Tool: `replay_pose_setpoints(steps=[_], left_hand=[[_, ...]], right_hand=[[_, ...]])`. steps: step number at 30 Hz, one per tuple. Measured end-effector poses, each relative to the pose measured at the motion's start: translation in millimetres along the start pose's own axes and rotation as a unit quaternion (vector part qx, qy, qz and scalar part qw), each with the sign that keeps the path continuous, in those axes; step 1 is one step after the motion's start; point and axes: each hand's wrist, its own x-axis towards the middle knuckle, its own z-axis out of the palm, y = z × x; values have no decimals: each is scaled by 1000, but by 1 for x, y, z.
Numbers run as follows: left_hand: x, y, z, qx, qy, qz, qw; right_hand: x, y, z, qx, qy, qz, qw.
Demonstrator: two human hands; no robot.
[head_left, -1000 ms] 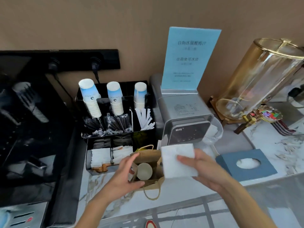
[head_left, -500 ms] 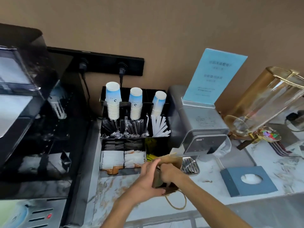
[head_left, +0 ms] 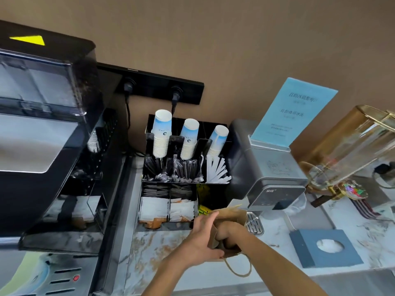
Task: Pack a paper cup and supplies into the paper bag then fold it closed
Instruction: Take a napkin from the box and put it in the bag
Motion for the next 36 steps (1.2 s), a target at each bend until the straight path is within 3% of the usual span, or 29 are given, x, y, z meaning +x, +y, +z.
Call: replay_pose_setpoints(steps=[2,5,7,10,12,14,15,17,19,21,25,32,36], left_hand=[[0,-1,-2,3,-4,2,1000],[1,-2,-4,11,-12,2,1000],[0,1,-5,17,-10,0,1000],[-1,7,-11,30,6,-2,1000],[-6,9,-16,24,23,5,999],[-14,6,-22,10,59,19,998],[-19,3,-25,1,83,21,996],[-27,-10,-28,-45,122,-8,992],[-29,-31,-27,-42,113,-57,991],[-25,-52,-19,33,55,-89,994],[-2,-74,6,118,-7,-72,990],[26,-61,18,62,58,-38,996],[27,-53,11,21,109,-8,994]], right_hand=[[-14,-3,-5,-13,-9,-24,1000],[-50,1,-19,-24,44,-64,997],[-75,19,-29,66,51,-137,987],[-107,68,-40,352,60,-221,907],[-114,105,-38,427,159,-238,858],[-105,136,-26,431,262,-197,841],[-94,147,-16,427,279,-166,844],[-67,160,10,319,273,-113,901],[-43,159,34,222,188,-85,953],[-25,151,53,203,104,-83,970],[-19,119,54,177,83,-109,975],[-10,105,45,174,200,-225,938],[-6,101,41,162,242,-232,928]])
